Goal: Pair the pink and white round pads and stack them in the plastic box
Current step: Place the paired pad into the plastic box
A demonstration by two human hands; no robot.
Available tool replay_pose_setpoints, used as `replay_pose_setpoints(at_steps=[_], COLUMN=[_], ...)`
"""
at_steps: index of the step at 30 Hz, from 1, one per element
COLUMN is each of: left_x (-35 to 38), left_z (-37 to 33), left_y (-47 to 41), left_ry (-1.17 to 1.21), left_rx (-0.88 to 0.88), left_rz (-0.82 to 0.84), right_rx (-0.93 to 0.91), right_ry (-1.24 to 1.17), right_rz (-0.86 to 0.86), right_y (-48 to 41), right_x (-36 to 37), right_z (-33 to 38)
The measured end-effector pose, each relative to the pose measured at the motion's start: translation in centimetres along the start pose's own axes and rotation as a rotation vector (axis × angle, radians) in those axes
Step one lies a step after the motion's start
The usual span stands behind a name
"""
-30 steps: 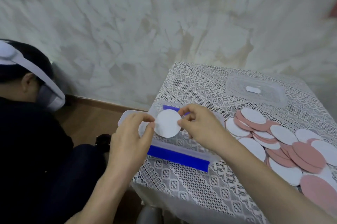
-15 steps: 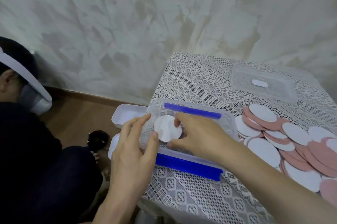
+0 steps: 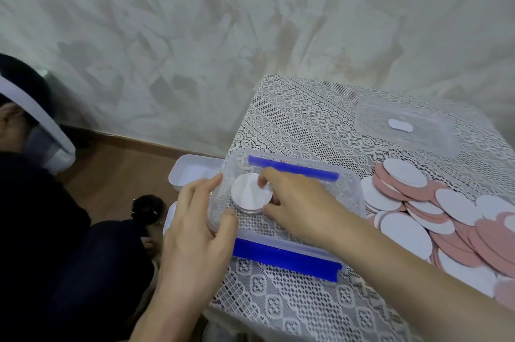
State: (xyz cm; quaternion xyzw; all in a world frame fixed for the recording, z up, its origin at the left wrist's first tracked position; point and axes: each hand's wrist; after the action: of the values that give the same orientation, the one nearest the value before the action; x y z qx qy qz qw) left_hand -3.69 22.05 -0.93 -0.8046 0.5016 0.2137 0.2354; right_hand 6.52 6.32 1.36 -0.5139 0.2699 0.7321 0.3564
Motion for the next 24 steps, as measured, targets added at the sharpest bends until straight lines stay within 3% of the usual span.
replay_pose_setpoints(at_steps=[7,11,16,24], left_x=[-1.4,-2.5,-2.7,2.3], left_z=[-0.9,-1.7,-3.8,-7.8], left_y=[-0.5,-1.5,-0.6,-1.6], left_ry=[-0.166,-0.374,-0.548,-0.673], left_rx=[0.046,0.108,0.279,0.474], left_rz=[0.042,0.054,-0.01,0.0], right_rx=[-0.001,-0.071,-0.133,-0.104], right_ry=[-0.027,0.101,0.405,0.4], right_rz=[0.03,0.016,-0.203,-0.389], right_y=[-0.2,0.8,3.5,10.4], right_x=[0.1,-1.0,-2.6,-5.7], right_z=[0.0,0.4,0.3,-2.5])
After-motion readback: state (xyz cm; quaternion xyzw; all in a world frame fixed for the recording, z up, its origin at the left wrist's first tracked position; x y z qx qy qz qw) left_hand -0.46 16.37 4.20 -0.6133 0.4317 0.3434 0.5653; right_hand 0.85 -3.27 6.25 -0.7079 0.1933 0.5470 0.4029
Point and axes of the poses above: each hand's wrist, its own y-axis away from the middle knuckle, its own x-axis out of the palm, z = x × y, and after that the axes turned 3 degrees about -x, right-handed
